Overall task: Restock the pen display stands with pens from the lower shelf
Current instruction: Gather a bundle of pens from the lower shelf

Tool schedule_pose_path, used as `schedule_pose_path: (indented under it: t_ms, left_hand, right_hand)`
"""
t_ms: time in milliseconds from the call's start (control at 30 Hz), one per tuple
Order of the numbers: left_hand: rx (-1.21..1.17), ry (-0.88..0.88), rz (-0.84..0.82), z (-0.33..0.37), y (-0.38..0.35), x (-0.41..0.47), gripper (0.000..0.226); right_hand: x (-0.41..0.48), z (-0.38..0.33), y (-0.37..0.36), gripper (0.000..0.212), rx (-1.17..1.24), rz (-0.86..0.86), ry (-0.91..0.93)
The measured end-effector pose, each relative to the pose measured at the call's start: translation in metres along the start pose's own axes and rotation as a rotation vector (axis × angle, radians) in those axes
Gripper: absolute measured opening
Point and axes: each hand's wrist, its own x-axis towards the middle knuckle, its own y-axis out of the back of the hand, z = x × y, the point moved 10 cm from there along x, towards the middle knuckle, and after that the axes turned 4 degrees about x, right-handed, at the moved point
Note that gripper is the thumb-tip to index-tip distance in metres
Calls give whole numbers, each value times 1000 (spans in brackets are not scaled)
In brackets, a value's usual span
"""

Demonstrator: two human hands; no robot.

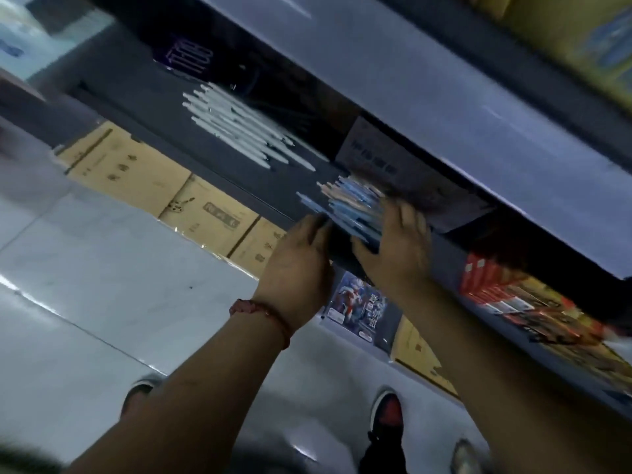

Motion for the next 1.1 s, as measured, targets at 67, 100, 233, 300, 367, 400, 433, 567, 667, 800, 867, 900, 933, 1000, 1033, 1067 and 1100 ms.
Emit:
schedule_pose_path:
  t_ms: [67,100,233,300,367,400,433,567,667,800,867,900,933,1000,1033,1067,1100]
  left_hand:
    - [47,6,58,-1,-7,8,63]
    - [76,15,81,-2,-10,11,64]
    - [205,65,79,-14,-18,15,75]
    - [267,58,30,-17,-25,15,81]
    - [299,47,27,-14,-27,13,80]
    - [304,37,22,-11,-28,11,79]
    - [300,28,12,-8,-31,10,80]
    - [267,9,1,-1,-33,7,77]
    - [259,-7,0,1,-34,7,74]
    - [225,-19,35,3,-32,5,73]
    - [191,-13,42,1,-36,0,75]
    - [176,-10,49,-1,-37,-3,78]
    - [166,-9,60,-2,-38,-5,78]
    - [159,-11,73,-3,-38,-9,76]
    - [152,-14,81,-2,-38,-9,74]
    - [139,-15,92,-2,-37,-8,73]
    - [125,-14,106,-1,-35,-8,71]
  right_hand:
    - [5,4,0,80,-44,29,-10]
    - [6,6,-1,81,-64,24,-19]
    - [9,4,-3,85,-72,22,-25]
    - [14,3,-4,83,-84,-28,-53]
    - [21,2,-6,80,-110,-97,-73]
    - [23,0,-7,79,-119,-119,-74]
    - [25,-3,-8,78,-123,-129,-70]
    - [25,-9,-12,73,-147,-138,-50]
    - [30,-11,-13,71,-176,-164,-17]
    - [40,-17,-20,77,-244,-264,20]
    - [46,-21,-24,75,-297,-293,46]
    - [49,-20,-26,73,-306,-309,45]
    - [52,-19,-27,71,-301,-326,39]
    - [56,-16,-29,67,-259,-342,33]
    - [57,-17,-29,65,-236,-339,33]
    - [58,-18,-29,62,-218,-334,29]
    - [59,-18,-29,58,-200,-332,19]
